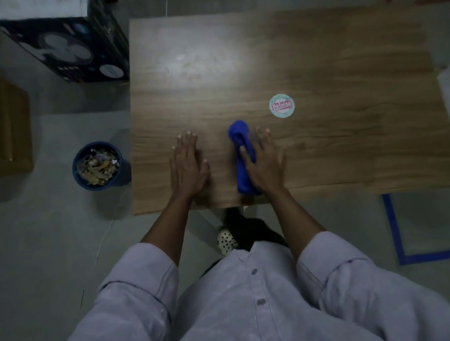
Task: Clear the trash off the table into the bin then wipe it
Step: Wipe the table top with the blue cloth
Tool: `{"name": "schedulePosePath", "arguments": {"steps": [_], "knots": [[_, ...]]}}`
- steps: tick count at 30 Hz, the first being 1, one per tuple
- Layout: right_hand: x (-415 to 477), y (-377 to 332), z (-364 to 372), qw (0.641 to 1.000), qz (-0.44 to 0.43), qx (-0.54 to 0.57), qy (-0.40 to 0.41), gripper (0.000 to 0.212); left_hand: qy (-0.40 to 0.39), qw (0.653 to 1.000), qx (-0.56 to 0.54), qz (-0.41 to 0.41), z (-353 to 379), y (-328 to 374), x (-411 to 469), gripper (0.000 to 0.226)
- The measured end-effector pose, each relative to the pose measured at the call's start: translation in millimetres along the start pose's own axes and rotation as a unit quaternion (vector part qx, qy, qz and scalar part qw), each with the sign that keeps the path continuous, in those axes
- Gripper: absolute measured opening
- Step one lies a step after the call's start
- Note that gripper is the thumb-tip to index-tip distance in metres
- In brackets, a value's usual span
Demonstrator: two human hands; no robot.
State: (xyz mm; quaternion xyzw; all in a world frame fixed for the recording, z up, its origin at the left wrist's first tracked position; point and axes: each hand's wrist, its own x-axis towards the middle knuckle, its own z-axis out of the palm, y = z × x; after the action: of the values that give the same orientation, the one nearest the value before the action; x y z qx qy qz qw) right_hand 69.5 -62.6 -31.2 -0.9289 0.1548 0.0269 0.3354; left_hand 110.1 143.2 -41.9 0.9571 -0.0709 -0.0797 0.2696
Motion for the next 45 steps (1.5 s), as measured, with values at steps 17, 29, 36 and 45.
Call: {"name": "schedulePosePath", "arguments": {"steps": [17,29,36,45], "knots": [[-11,25,31,0.959,-0.13,-0.249,-0.027,0.082,-0.045,0.988,0.149,0.015,27,-39,4,0.073],[-21,-49,95,0.938,-0.254,-0.213,-0.098,0.075,0.079,0.983,-0.157,-0.055,12,-36,5,0.049],[7,10,46,0.95,-0.233,-0.198,-0.058,0.067,0.057,0.998,0.018,-0.013,16,-29,29,0.063],[116,-44,77,0.973,-0.141,-0.183,0.009,0.065,-0.01,0.995,0.046,-0.088,10,-28,86,0.075]]}}
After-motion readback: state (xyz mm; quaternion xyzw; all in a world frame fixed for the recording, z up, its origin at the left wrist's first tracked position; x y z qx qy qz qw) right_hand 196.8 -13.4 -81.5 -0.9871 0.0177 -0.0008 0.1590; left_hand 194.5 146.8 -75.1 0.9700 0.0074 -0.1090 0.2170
